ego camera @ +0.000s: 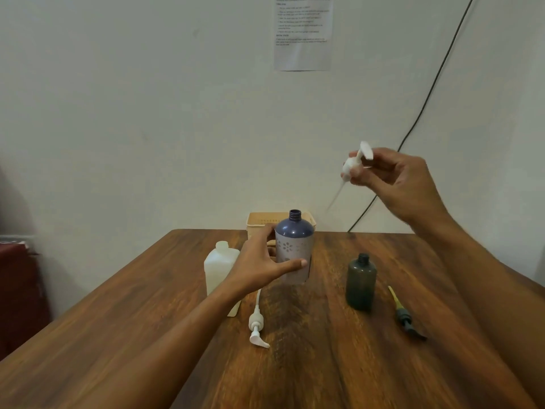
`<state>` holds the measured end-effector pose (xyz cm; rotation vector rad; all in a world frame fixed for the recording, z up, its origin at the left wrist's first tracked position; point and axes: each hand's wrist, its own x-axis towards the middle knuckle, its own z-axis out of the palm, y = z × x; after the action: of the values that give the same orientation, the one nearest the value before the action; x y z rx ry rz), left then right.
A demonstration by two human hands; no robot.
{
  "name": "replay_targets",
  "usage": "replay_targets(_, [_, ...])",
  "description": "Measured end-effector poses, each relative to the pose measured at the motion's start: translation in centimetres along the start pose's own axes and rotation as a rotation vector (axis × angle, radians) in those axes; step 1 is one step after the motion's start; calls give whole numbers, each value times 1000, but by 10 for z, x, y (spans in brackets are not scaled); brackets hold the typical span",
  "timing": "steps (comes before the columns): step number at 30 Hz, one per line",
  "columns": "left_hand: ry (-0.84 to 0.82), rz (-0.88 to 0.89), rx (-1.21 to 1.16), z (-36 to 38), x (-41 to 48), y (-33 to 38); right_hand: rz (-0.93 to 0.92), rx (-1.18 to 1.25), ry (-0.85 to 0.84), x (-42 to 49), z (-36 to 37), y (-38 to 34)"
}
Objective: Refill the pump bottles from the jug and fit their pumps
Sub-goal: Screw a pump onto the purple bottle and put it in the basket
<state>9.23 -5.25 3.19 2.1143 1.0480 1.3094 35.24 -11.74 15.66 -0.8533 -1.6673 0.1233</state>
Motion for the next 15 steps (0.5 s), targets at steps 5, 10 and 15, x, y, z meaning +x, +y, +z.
replay_targets(5, [-4,5,10,1,1,2,-23,228,90,21,3,-20])
replay_targets(10, [-6,9,17,-1,1,2,-3,271,54,25,13,-20])
replay_targets(15, [-8,22,20,-3,1,5,32,233,11,24,21,-12])
